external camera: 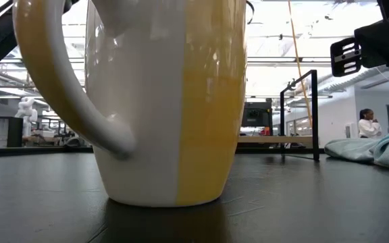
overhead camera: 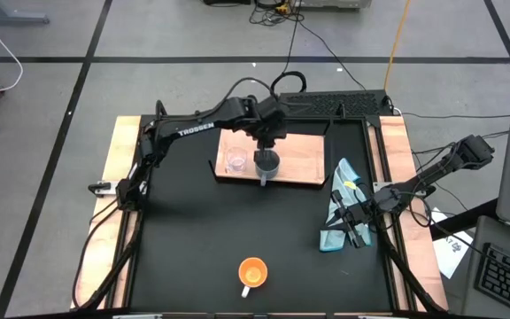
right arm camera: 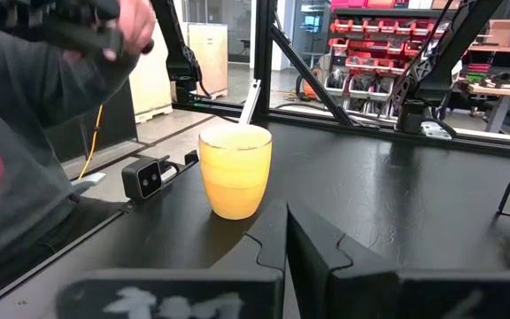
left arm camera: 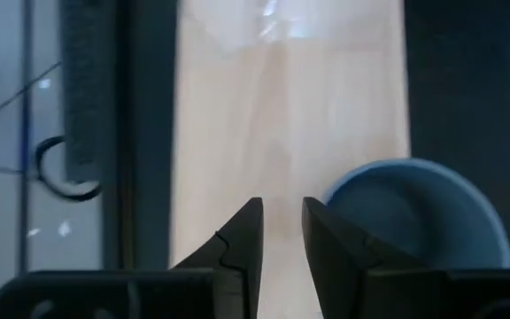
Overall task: Stack small to large cups/mugs on shelf
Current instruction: Put the yellow mug on the shelf
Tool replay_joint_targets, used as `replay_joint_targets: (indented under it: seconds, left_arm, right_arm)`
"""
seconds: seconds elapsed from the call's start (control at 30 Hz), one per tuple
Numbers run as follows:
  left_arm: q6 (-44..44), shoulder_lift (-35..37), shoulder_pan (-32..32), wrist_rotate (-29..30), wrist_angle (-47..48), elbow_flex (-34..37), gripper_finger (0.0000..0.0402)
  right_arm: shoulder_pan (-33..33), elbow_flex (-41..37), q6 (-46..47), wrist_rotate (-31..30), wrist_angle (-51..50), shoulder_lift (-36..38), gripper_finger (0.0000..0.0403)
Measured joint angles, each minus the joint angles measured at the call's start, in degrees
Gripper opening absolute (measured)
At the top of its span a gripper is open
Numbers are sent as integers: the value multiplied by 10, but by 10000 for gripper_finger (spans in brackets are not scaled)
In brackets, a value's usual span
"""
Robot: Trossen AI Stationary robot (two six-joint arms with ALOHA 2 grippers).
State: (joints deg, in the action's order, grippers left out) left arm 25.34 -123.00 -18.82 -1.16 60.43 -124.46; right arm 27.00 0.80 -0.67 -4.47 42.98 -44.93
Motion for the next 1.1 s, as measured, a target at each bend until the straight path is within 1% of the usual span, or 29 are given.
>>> replay_joint_targets:
  seconds: [0.13, 0.17, 0.23, 0.33, 0.4, 0.47, 0.5, 0.63, 0.8, 0.87, 0.97, 1.1]
  left_arm:
    - [-5, 0, 8, 67, 37, -61, 83]
    - [-5, 0, 11, 74, 53, -78, 81]
    - [7, 0, 17, 67, 93, -106, 70]
    - [22, 29, 26, 47, 120, -92, 25]
    - [29, 47, 35, 37, 147, -93, 8]
    - [31, 66, 43, 31, 183, -92, 5]
    - [29, 78, 47, 29, 183, -92, 3]
    - [9, 126, 63, 11, 166, -92, 2]
    - [-19, 179, 95, 14, 129, -92, 1]
    - [-32, 197, 110, 19, 131, -91, 1]
    - [-67, 223, 138, 56, 129, -91, 1]
    - [-102, 247, 179, 154, 158, -92, 1]
  right_arm:
    - [0, 0, 0, 0, 0, 0, 0]
    - [0, 0, 0, 0, 0, 0, 0]
    - [0, 0, 0, 0, 0, 0, 0]
    - [0, 0, 0, 0, 0, 0, 0]
    - [0, 0, 0, 0, 0, 0, 0]
    - [0, 0, 0, 0, 0, 0, 0]
    - [0, 0, 0, 0, 0, 0, 0]
    - [1, 0, 0, 0, 0, 0, 0]
    - [1, 0, 2, 0, 0, 0, 0]
    - [1, 0, 3, 0, 0, 0, 0]
    - [1, 0, 10, 0, -3, 0, 0]
    - [1, 0, 11, 0, -9, 0, 0]
